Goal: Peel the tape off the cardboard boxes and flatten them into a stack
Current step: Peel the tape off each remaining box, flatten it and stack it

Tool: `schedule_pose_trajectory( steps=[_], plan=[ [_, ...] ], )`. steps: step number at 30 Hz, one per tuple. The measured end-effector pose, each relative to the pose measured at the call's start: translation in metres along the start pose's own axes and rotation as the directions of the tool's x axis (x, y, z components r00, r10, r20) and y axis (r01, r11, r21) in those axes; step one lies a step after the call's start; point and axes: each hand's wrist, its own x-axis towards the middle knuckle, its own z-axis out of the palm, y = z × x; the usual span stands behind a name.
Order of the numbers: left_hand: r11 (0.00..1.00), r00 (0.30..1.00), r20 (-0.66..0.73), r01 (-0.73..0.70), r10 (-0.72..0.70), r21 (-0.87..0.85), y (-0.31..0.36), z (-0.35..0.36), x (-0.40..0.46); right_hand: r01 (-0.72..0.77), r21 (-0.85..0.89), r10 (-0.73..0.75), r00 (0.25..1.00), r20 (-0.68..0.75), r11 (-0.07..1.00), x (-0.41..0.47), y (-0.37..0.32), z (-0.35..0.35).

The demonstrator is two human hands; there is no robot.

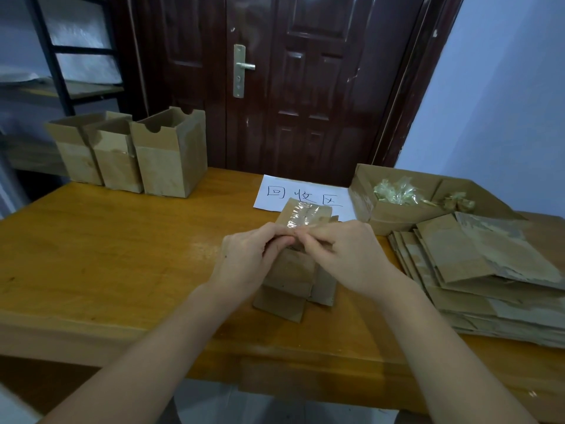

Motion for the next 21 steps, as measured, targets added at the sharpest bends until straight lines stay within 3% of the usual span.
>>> schedule_pose_trajectory(
  steps=[4,7,10,14,18,21],
  plan=[
    [0.942,0.943,0.219,0.289,-0.25,-0.171,0.011,-0.002,-0.01,0.02,-0.097,-0.027,0.997,-0.079,0.995,0.005,-0.002,0.008],
    [0.931,0.908,0.236,0.364,-0.348,-0.031,0.023,0.008,-0.02,-0.022,-0.061,0.009,0.979,-0.203,0.998,0.004,-0.002,0.014],
    [0.938,0.917,0.206,0.322,-0.343,0.131,0.026,0.017,-0.025,0.035,-0.033,-0.042,0.966,-0.254,0.999,0.006,0.002,0.015],
    [0.968,0.963,0.172,0.176,-0.207,0.178,0.017,0.016,-0.025,0.155,-0.052,-0.161,0.979,-0.129,0.987,0.011,0.002,0.013],
    [0.963,0.968,0.199,0.099,-0.151,0.25,0.015,0.016,-0.018,0.03,0.172,-0.025,0.999,-0.032,0.985,0.018,0.001,0.014],
    [0.946,0.971,0.19,0.079,-0.145,0.315,0.015,0.015,-0.019,-0.171,0.355,0.19,0.982,-0.02,0.919,0.027,0.005,0.016]
  ],
)
